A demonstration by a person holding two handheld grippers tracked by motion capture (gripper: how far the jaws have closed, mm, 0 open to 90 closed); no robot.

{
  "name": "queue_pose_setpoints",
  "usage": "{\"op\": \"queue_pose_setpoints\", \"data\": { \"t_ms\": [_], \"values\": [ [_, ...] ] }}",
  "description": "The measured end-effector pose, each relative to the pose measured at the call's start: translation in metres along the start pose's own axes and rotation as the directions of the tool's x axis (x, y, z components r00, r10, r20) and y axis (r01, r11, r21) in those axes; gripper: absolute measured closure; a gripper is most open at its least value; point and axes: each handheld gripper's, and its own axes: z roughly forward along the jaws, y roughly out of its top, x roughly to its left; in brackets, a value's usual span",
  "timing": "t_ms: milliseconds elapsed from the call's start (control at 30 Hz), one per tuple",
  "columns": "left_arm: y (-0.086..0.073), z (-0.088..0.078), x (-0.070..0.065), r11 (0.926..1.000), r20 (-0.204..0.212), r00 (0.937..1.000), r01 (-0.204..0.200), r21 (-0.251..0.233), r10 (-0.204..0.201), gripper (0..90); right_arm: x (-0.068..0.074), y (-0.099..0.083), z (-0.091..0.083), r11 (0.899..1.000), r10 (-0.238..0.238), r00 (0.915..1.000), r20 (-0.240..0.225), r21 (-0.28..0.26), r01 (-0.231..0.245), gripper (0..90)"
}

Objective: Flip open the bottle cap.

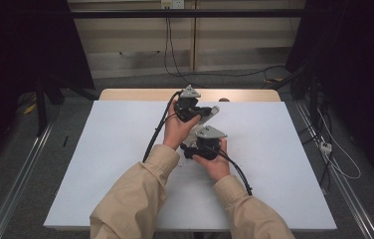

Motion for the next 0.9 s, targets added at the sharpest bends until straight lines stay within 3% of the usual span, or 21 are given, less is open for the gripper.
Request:
{"op": "queue_pose_setpoints", "data": {
  "t_ms": [733, 900],
  "values": [
    [-0.0008, 0.0025, 0.0011, 1.0, 0.012, 0.9999, 0.003, 0.003, -0.003, 90.0, -0.0003, -0.0001, 0.0, 1.0, 0.006, 1.0, -0.002, 0.001, -0.006, 18.6],
    [-0.0004, 0.0034, -0.0002, 0.9998, 0.011, 0.9999, -0.013, 0.015, 0.013, 90.0, -0.001, -0.0001, -0.0001, 1.0, 0.007, 1.0, -0.002, 0.001, -0.007, 18.6]
  ]
}}
